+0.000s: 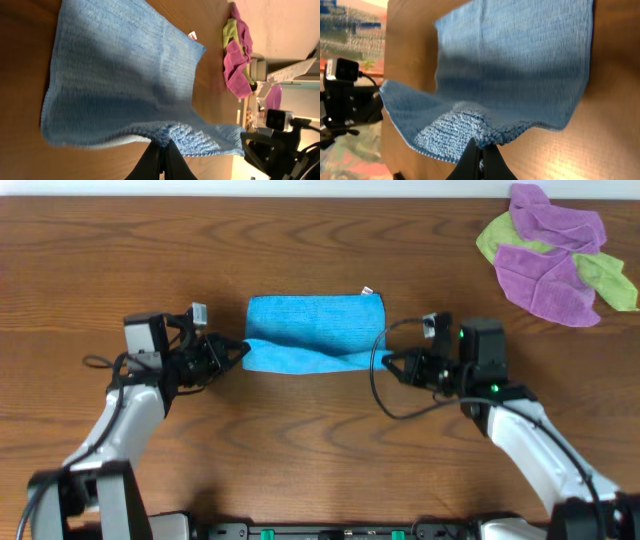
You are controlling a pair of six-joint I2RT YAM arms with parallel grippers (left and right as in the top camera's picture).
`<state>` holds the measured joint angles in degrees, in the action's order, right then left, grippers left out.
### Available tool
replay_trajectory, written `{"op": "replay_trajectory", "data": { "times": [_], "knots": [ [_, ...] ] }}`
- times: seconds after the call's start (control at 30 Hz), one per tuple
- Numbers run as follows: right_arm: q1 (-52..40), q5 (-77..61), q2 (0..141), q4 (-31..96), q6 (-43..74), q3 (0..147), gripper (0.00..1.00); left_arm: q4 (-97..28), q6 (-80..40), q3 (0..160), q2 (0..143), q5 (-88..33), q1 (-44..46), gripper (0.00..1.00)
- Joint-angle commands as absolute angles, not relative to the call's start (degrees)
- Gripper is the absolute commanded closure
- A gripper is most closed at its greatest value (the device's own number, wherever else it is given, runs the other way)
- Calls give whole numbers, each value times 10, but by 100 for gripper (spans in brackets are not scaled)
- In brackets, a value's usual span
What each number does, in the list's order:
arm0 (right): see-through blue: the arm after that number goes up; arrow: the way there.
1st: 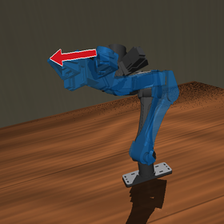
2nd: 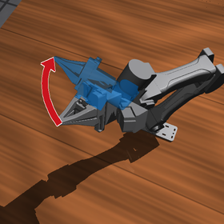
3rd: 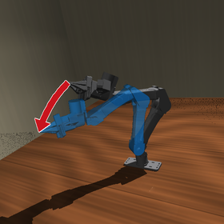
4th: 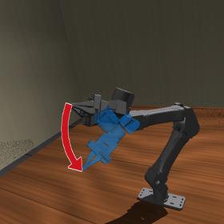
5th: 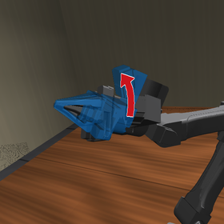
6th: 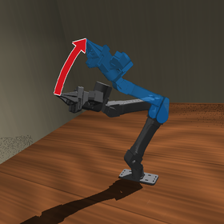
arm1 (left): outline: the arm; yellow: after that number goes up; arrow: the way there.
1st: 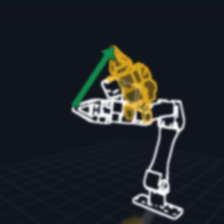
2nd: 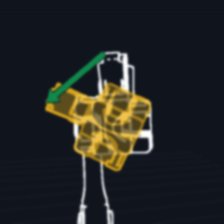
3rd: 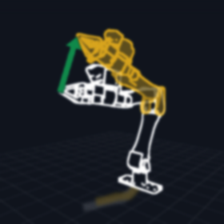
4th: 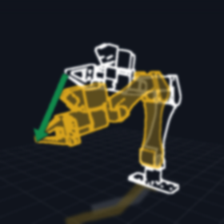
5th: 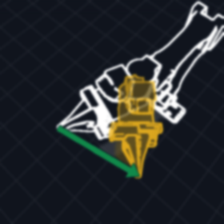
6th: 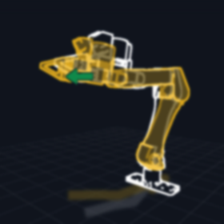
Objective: Fold the cloth
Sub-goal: 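Lay the folded edge down at the far side and release both grippers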
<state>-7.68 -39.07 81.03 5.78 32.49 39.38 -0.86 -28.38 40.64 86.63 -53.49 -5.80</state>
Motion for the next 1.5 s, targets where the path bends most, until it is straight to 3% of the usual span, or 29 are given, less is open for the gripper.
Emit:
{"op": "replay_trajectory", "data": {
  "times": [0.0,0.53,1.47],
  "knots": [
    [-80,-377,856,62,329,439,99,1,-283,446,915,-526,-46,94],
    [-79,-357,1011,71,326,587,98,5,-268,613,1084,-521,-41,94],
    [-81,-345,1107,118,321,712,98,-22,-236,678,1131,-476,-41,94]
  ]
}}
